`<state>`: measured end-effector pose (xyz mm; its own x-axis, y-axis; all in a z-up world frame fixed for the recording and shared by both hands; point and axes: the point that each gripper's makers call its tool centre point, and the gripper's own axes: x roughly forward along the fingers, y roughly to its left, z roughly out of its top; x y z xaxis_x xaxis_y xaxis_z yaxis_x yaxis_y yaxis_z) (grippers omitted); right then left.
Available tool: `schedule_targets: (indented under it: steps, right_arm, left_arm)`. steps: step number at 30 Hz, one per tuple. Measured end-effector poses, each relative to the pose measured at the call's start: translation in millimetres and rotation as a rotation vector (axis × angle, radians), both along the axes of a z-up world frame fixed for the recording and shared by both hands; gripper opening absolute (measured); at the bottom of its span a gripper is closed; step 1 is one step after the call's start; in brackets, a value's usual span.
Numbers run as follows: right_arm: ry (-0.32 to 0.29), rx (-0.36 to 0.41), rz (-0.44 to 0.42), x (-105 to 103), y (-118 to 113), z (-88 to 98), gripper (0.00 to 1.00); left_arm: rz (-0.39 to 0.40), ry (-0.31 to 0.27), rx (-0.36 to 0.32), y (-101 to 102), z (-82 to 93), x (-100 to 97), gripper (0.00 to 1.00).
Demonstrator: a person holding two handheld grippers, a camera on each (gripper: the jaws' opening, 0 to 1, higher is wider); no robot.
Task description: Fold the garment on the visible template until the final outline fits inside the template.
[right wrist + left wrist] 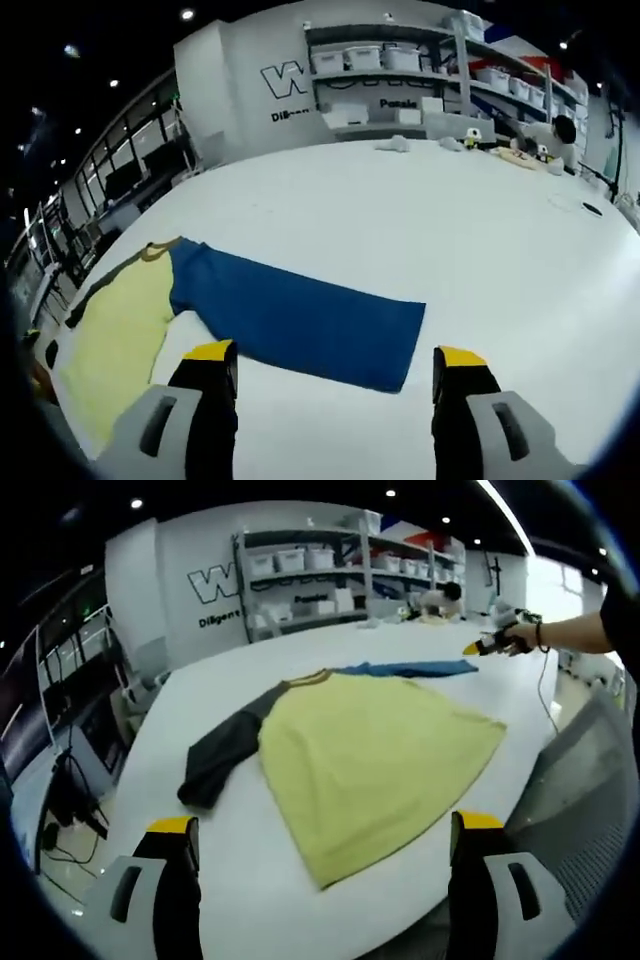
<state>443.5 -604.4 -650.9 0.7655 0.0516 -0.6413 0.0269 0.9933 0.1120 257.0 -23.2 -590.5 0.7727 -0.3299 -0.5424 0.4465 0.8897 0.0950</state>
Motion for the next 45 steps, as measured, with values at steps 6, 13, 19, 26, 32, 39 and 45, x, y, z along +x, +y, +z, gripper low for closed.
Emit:
schedule_targets:
  steps: [6,13,19,26,32,39,45]
  right_arm:
    - [0.042,-0.057,-0.061,-2,-14,-16.5,0.56]
    - [0.08,-0.102,-0.053,-2,-16,-29.2,0.35]
    - [0.07,-0.128,-0.065,12,-25,-35.6,0.16]
    - [0.057,-0.168,-0.071,22,-43,-36.0,0.0]
    - [0.061,-0.161,-0.1,21,-44,-34.6,0.0]
    - [0.049,-0.152,-0.14,29,-52,-33.3,0.0]
    - [0.06,-0.163,-0.163,25,-52,-31.1,0.02]
  left_arm:
    - [0.004,-0.028,0.006,0,2.7,3.0,0.99]
    - [0.014,-0.041,0.003,2,4.7,4.9,0.97]
    - [-0.003,-0.048,-0.007,-2,5.8,4.7,0.94]
    - [-0.008,-0.039,0.006,-3,3.7,4.5,0.93]
    - [-0.011,-0.035,0.02,-2,2.4,4.1,0.93]
    - [-0.016,-0.025,0.028,-4,0.9,2.9,0.92]
    - [-0.014,-0.02,0.027,-4,0.4,2.7,0.92]
